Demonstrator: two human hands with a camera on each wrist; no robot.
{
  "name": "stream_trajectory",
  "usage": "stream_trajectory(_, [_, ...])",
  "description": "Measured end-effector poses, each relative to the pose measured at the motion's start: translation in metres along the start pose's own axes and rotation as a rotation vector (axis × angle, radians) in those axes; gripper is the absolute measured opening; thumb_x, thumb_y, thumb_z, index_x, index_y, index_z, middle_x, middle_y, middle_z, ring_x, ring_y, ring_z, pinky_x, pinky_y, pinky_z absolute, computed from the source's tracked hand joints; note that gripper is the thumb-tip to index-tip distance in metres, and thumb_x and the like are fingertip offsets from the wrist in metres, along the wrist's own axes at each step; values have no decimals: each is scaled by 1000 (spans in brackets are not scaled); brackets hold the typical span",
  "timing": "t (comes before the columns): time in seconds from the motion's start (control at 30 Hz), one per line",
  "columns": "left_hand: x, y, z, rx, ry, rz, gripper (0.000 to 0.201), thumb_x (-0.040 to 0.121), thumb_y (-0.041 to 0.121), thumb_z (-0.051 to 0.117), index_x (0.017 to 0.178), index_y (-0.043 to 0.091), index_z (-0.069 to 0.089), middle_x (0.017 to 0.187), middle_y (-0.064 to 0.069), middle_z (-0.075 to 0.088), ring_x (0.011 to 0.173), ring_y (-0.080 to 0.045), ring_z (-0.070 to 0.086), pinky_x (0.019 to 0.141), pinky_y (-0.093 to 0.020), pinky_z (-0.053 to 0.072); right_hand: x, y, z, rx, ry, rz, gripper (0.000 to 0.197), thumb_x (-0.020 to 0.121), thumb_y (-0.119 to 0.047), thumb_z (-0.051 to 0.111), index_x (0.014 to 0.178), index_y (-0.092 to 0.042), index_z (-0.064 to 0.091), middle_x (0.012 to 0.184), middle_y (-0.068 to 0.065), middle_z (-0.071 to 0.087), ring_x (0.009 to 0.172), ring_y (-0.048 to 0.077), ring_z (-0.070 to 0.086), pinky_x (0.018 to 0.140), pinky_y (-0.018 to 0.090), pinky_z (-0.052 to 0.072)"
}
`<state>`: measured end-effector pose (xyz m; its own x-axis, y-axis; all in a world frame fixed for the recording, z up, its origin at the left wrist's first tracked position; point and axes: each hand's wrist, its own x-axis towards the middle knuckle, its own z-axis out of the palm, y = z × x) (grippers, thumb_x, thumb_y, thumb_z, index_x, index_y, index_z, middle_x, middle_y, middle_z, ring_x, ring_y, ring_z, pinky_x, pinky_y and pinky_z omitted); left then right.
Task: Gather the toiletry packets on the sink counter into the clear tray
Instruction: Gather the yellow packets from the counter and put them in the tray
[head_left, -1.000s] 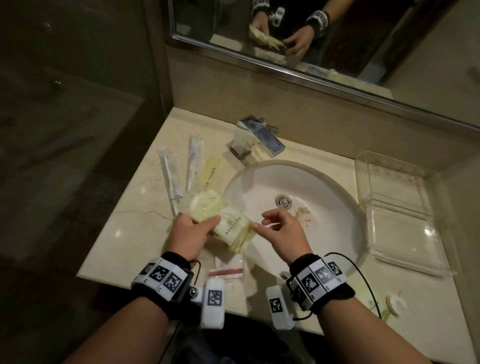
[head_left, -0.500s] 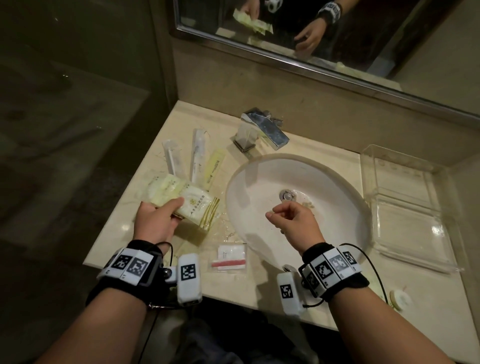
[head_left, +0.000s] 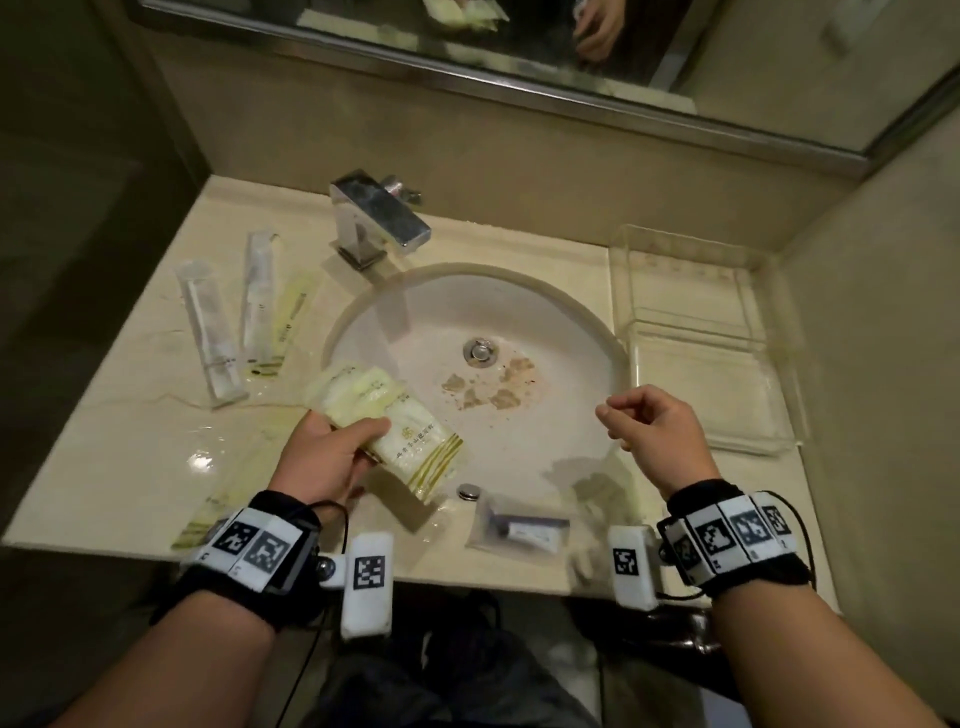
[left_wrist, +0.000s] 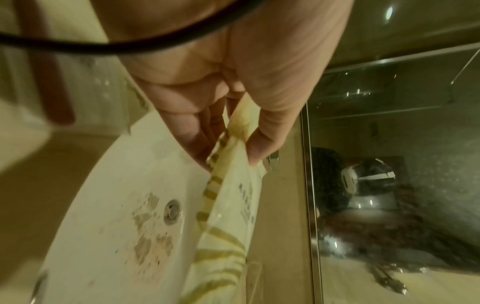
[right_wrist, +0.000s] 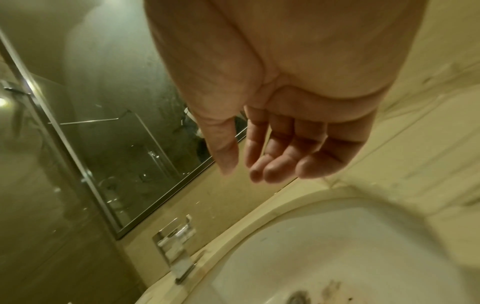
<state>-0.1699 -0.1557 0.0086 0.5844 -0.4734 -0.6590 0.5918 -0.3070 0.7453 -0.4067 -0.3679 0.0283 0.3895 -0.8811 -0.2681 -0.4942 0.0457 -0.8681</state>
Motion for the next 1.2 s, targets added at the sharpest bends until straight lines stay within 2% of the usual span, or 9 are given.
stream_trajectory(0.1, [-3,-11,28,90,23,1,41,72,17,80,96,4,49,106,-34,64,80,-35,64,68,-43,52,-6,22,-31,-39,31,34,10,80,-14,74,80,-15,64,76,8,62,69,18,58,66,29,48])
stream_trajectory(0.23, [-1,-27,58,76,-32,10,49,74,12,78,109,-15,55,109,-37,64,94,-45,67,82,-47,53,-13,47,-52,-106,-8,62,11,80,-12,75,84,-13,64,75,1,60,68,13,56,65,21,45])
stream_trajectory(0.4, [-3,-41,88,59,-85,38,10,85,-1,64,94,-4,65,99,-24,71,77,-23,73,56,-22,58,-19,73,-70,-486,-129,69,24,75,-22,79,90,-16,62,83,-2,63,74,14,59,61,18,43])
stream_trajectory(0.6, [-6,-52,107,8,-102,37,22,85,-3,63,108,-1,62,109,-22,70,92,-29,71,72,-31,58,-28,92,-50,-1047,-240,-63,49,76,-47,70,113,-19,55,113,1,57,105,23,50,88,36,44])
stream_trajectory(0.7, [-11,-54,115,-36,-104,46,35,85,-5,63,119,-1,57,111,-20,69,87,-25,72,62,-25,60,-29,95,-37,-1191,-220,-132,49,79,-49,64,115,-19,51,118,3,56,111,26,45,92,40,35])
stream_trajectory(0.77, [-15,-54,119,-50,-105,54,34,84,-6,64,117,2,58,110,-17,70,86,-24,72,62,-25,60,-28,95,-31,-1210,-217,-133,48,79,-46,64,116,-18,50,118,4,57,112,26,45,93,41,34])
stream_trajectory(0.87, [-18,-55,122,-43,-95,69,28,83,-6,65,106,10,63,109,-15,71,96,-28,70,84,-40,57,-26,94,-26,-1163,-225,-121,46,80,-41,65,116,-17,48,116,4,57,113,26,46,96,43,33])
stream_trajectory(0.93, [-21,-55,123,-21,-92,85,26,83,-6,66,102,11,64,106,-13,72,96,-29,70,90,-45,54,-24,92,-26,-1082,-223,-111,41,82,-37,64,115,-19,49,114,1,57,112,25,46,96,41,32])
stream_trajectory(1.2, [-26,-52,121,47,-74,143,29,81,-2,70,106,10,64,103,-12,74,94,-29,72,80,-41,57,-17,67,-49,-551,-210,-71,18,85,-16,67,102,-17,61,97,-2,64,89,16,59,74,22,40])
